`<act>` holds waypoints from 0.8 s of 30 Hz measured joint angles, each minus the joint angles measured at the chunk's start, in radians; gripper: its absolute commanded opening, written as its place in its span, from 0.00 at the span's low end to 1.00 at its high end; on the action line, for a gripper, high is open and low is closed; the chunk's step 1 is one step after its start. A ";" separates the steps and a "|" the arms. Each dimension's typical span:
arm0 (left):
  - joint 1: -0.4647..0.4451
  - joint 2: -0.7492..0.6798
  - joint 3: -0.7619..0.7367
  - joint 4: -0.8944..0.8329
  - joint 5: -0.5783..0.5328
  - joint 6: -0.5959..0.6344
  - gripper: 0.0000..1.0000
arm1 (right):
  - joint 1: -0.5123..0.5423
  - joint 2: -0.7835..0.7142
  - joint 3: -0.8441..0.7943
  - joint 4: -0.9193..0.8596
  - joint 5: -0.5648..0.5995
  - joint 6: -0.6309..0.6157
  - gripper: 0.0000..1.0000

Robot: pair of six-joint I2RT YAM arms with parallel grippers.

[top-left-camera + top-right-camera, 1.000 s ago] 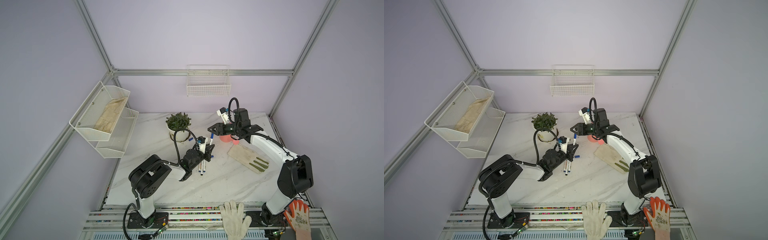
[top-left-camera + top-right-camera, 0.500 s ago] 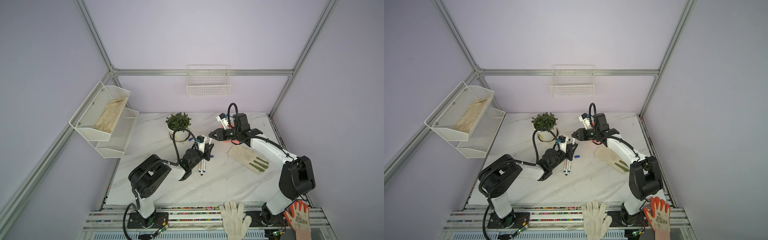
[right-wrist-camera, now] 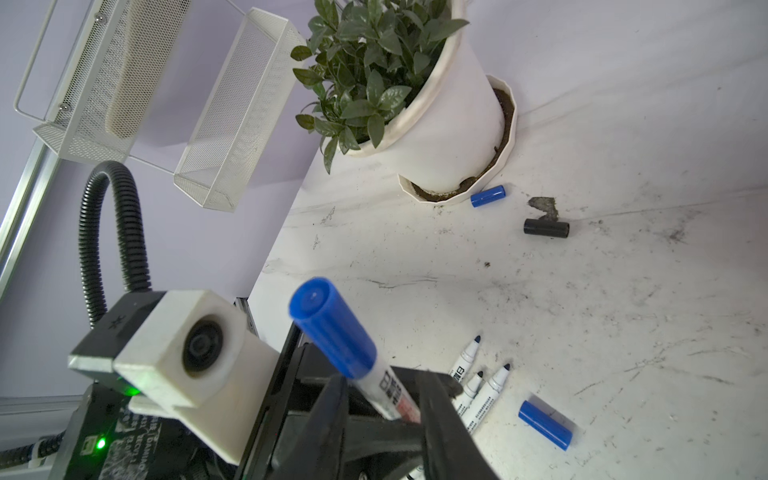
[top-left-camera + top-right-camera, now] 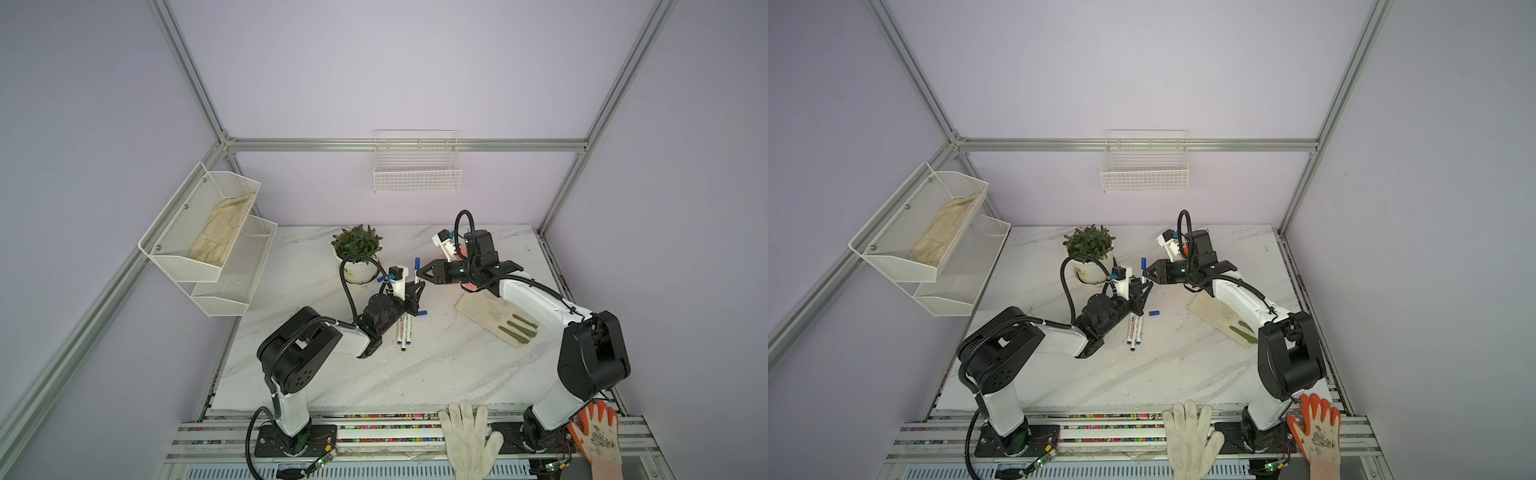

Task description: Insert the pens into the pen caps

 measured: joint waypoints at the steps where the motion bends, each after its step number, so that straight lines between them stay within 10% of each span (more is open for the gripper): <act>1: 0.000 0.000 0.004 0.001 0.000 -0.003 0.00 | 0.004 0.000 0.000 0.009 0.000 0.003 0.31; 13: 0.013 0.001 0.021 0.016 0.019 -0.080 0.02 | 0.020 0.006 -0.002 0.052 0.050 -0.026 0.07; 16: 0.021 0.002 0.030 0.006 0.044 -0.090 0.17 | 0.020 0.009 -0.001 0.062 0.056 -0.026 0.06; 18: 0.028 0.002 0.033 0.000 0.057 -0.093 0.44 | 0.020 0.018 0.005 0.067 0.058 -0.018 0.05; 24: 0.033 -0.001 0.041 -0.032 0.089 -0.085 0.59 | 0.025 0.103 0.104 0.032 0.090 0.010 0.04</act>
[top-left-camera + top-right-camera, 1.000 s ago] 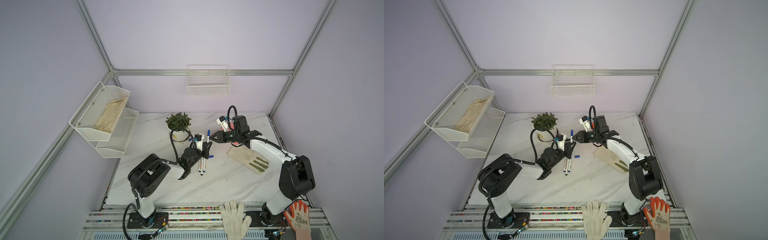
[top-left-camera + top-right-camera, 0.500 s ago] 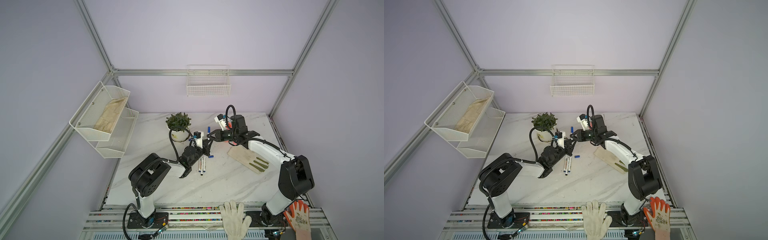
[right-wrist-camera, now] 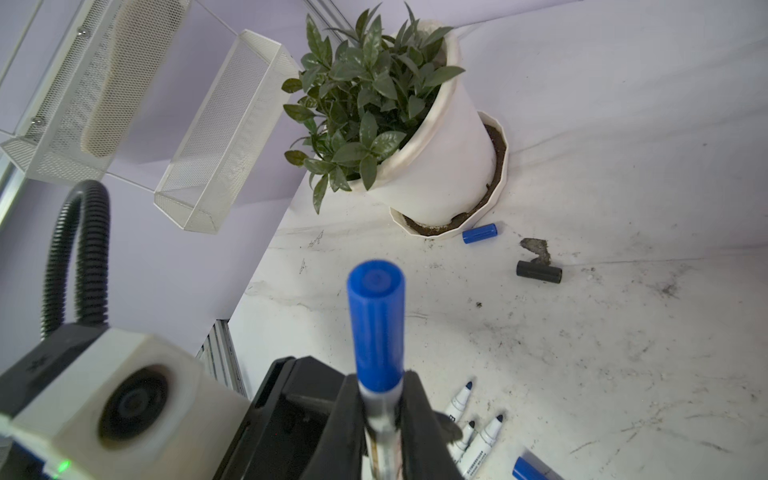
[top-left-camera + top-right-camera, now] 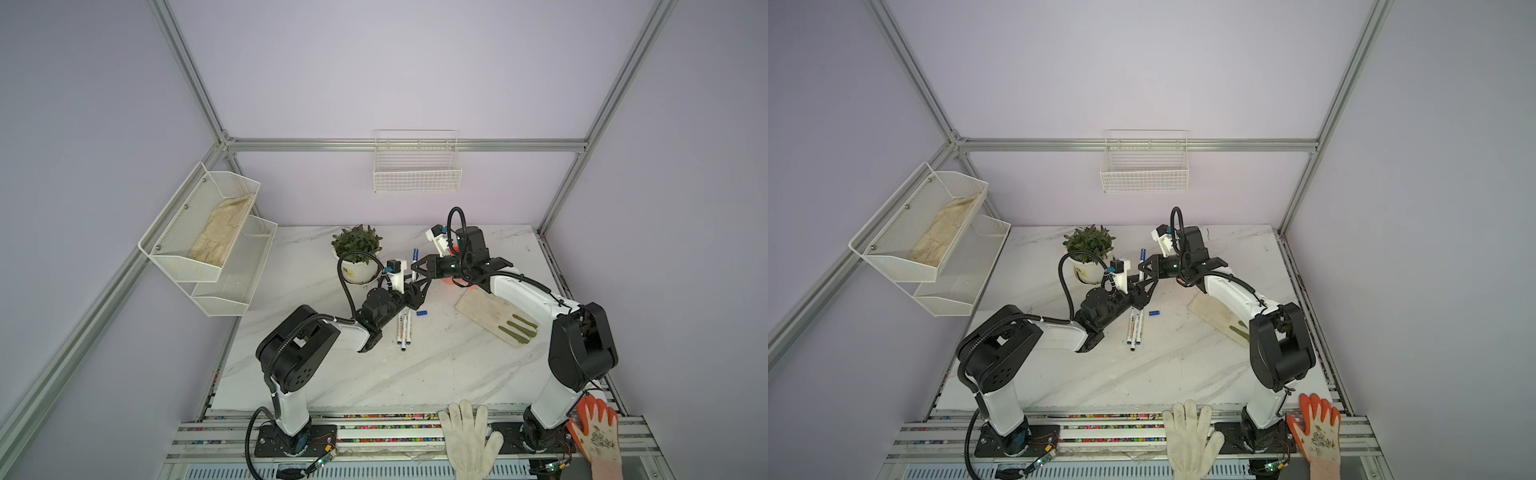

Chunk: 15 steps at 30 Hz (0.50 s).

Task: Insert the pens into the pen caps
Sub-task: 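Open the left gripper and pull the capped marker away with the right gripper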

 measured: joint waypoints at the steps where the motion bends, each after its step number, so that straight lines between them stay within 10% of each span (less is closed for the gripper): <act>1: 0.003 -0.005 0.000 -0.019 0.000 -0.001 0.59 | 0.000 0.016 0.022 -0.011 0.013 0.000 0.04; 15: 0.032 -0.294 -0.137 -0.447 -0.209 -0.017 0.68 | 0.004 0.371 0.352 -0.242 0.359 -0.035 0.05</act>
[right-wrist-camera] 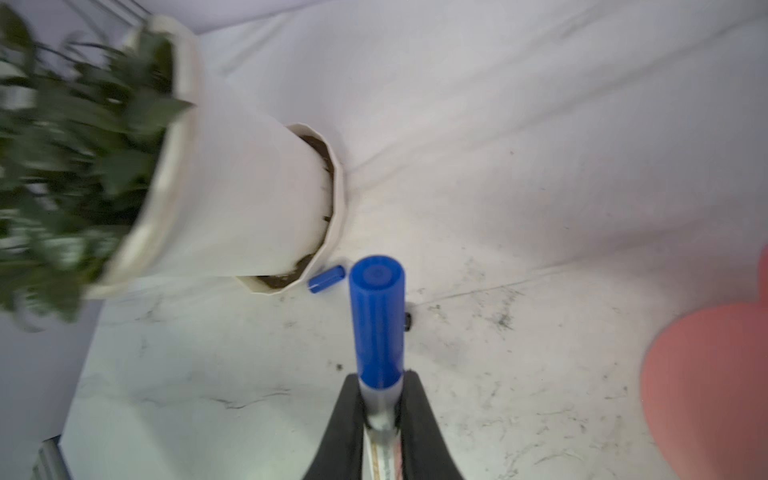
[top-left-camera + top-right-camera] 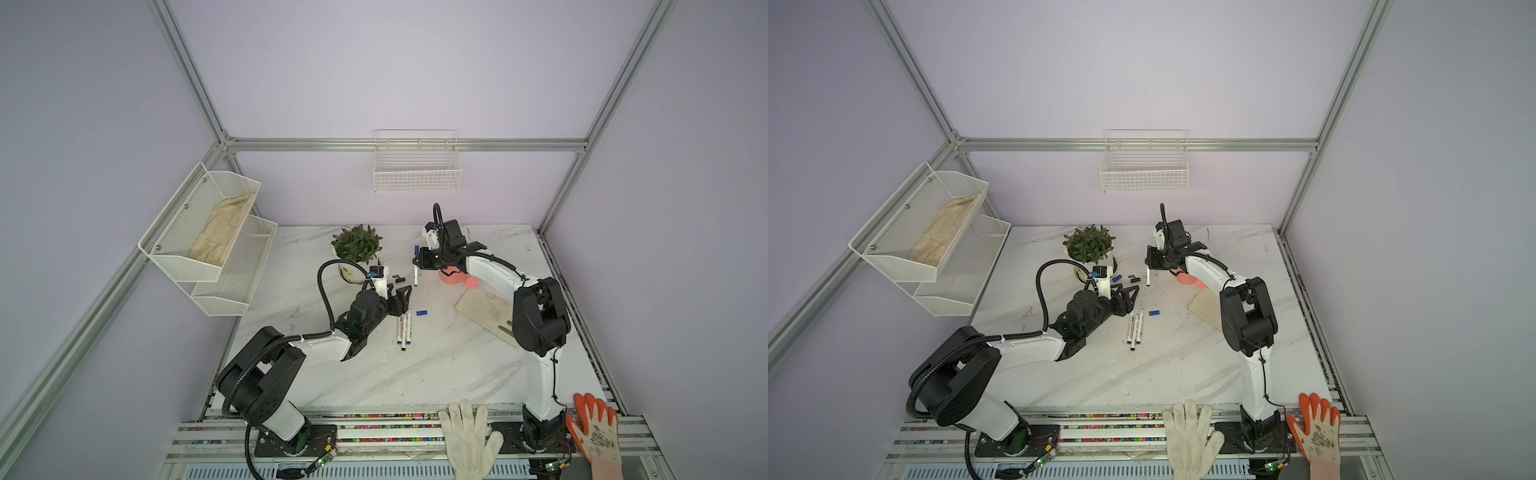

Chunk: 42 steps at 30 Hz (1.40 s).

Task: Insert the pens into the pen caps
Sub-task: 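Open the left gripper and pull the capped marker away with the right gripper, then set the capped marker down with the right gripper while the left gripper moves over markers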

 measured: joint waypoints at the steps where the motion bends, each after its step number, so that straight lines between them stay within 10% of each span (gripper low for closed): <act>1: 0.000 -0.011 -0.004 -0.032 -0.026 0.002 0.68 | 0.000 0.024 0.013 -0.014 0.019 -0.002 0.05; 18: -0.035 -0.068 -0.022 -0.346 -0.101 0.097 0.74 | 0.000 0.214 0.159 -0.108 0.190 -0.053 0.10; 28: -0.054 -0.091 -0.022 -0.433 -0.043 0.149 0.76 | 0.000 0.204 0.152 -0.100 0.192 -0.060 0.42; 42: -0.059 -0.030 -0.019 -0.511 0.047 0.201 0.68 | 0.000 -0.212 -0.093 0.087 0.122 0.002 0.36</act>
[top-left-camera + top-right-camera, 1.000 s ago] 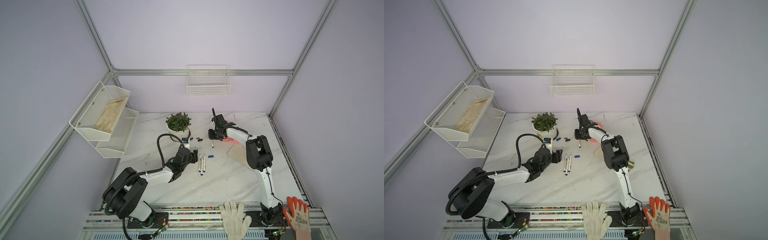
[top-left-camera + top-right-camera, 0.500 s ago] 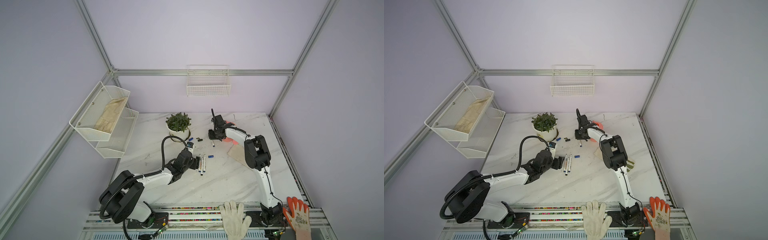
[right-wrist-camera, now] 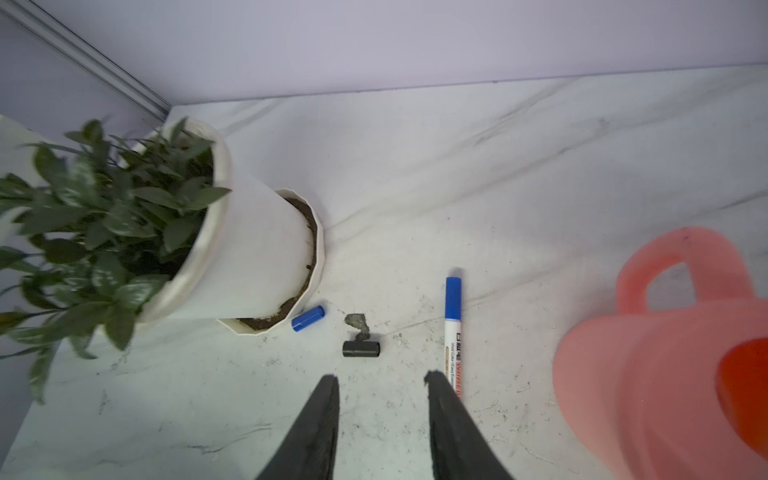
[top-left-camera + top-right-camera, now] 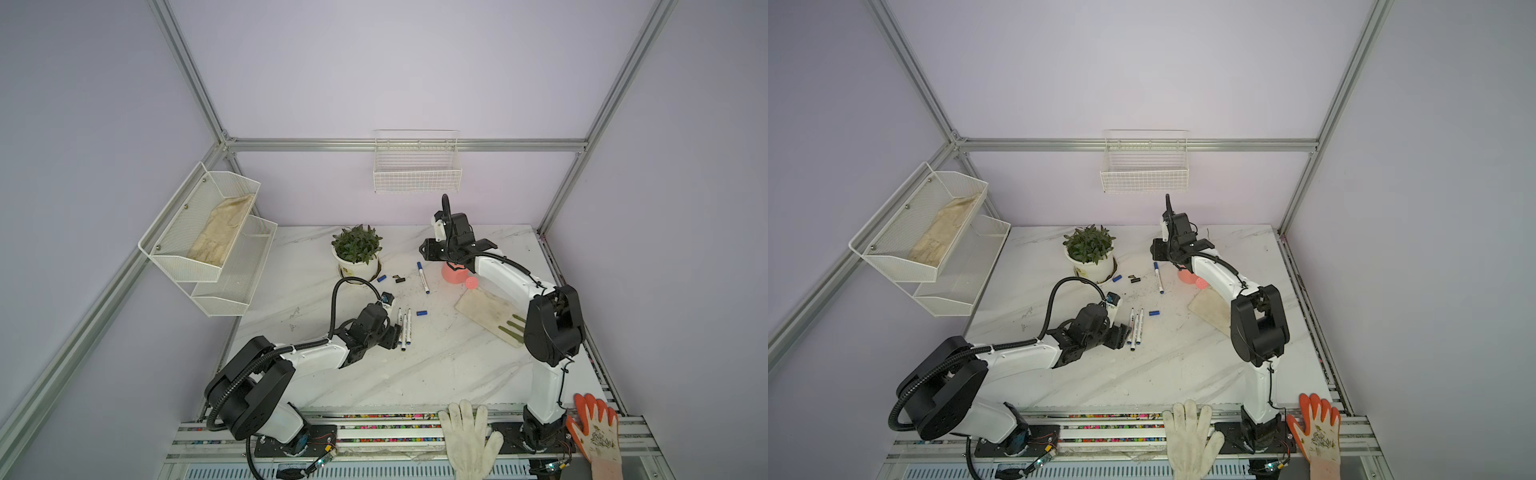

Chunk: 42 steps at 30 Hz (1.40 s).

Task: Insert the pens into the pen caps
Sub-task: 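Set the capped marker down with the right gripper while the left gripper moves over markers, then grasp an uncapped white marker from the group with the left gripper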

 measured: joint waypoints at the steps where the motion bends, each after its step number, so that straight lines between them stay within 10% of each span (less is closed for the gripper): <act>1: 0.000 0.011 0.001 -0.006 0.000 0.000 0.67 | 0.000 -0.014 -0.011 0.007 0.000 0.000 0.36; 21: -0.020 0.131 0.103 -0.090 -0.040 0.013 0.47 | 0.000 -0.033 -0.119 0.023 0.009 -0.027 0.34; 42: -0.027 0.173 0.224 -0.320 -0.093 -0.040 0.00 | 0.000 -0.096 -0.136 0.045 0.042 -0.027 0.33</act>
